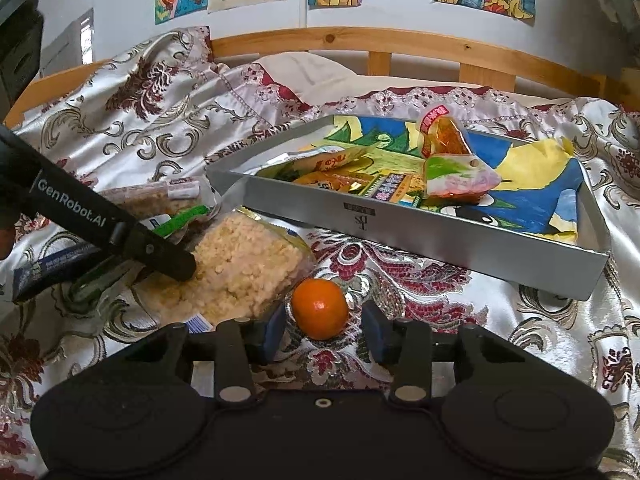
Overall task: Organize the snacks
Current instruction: 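Grasp the dark brown stick snack with the left tool while the right tool grasps the tangerine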
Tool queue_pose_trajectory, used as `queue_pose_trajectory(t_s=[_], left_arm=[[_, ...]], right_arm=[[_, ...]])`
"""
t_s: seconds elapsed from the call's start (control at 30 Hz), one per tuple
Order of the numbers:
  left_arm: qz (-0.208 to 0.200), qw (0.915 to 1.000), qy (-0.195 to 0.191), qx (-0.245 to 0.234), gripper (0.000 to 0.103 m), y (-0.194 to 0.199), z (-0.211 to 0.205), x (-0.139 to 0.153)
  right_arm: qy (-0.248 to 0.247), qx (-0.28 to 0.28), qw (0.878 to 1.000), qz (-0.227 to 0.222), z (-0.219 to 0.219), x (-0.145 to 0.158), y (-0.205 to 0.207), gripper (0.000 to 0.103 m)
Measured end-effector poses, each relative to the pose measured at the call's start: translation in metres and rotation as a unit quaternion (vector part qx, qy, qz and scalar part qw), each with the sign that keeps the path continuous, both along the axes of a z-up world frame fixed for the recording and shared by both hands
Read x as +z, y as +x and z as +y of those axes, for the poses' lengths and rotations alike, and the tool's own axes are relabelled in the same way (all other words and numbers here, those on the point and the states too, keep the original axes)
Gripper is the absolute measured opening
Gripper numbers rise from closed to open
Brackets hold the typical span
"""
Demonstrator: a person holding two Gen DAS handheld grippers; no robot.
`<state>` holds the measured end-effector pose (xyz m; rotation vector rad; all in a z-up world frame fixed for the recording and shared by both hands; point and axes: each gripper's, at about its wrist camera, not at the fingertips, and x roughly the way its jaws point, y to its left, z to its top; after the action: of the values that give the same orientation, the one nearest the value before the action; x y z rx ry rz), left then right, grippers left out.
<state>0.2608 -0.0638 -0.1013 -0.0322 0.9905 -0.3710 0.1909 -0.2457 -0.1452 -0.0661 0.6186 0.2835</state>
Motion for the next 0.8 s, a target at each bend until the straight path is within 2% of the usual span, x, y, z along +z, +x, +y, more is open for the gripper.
queue_pose_trajectory(t_s=[0.03,0.1,0.17,0.27,0.37,0.43,0.67,0.8], left_arm=[[-0.001,1.0000,-0.005,0.000,0.033,-0.002,0.001,0.001],[-0.010,0.9999,0.004,0.008,0.032,-0.006,0.001,0.002],[-0.019,0.9997,0.013,0.012,0.031,-0.009,0.000,0.003],[-0.032,0.9991,0.017,0.023,0.025,-0.013,0.000,0.007],[-0.035,0.9990,0.012,0.026,0.022,-0.018,-0.001,0.011],[-0.040,0.9987,0.017,0.028,0.013,-0.022,-0.003,0.013],[-0.055,0.9972,0.031,0.041,0.012,-0.034,-0.006,0.020],[-0.073,0.9959,0.016,0.050,0.012,-0.039,-0.009,0.032]], right_arm=[[0.000,0.002,1.000,-0.001,0.000,0.000,0.000,0.038],[-0.003,0.005,1.000,-0.002,0.003,0.000,-0.001,0.033],[-0.003,0.007,1.000,-0.003,0.004,0.000,-0.001,0.033],[-0.005,0.009,1.000,-0.007,0.005,0.001,-0.003,0.032],[-0.005,0.013,1.000,-0.010,0.007,0.003,-0.006,0.032],[-0.007,0.014,1.000,-0.012,0.009,0.005,-0.008,0.032],[-0.010,0.021,0.999,-0.032,0.010,0.015,-0.015,0.032],[-0.012,0.022,0.998,-0.057,0.012,0.025,-0.021,0.032]])
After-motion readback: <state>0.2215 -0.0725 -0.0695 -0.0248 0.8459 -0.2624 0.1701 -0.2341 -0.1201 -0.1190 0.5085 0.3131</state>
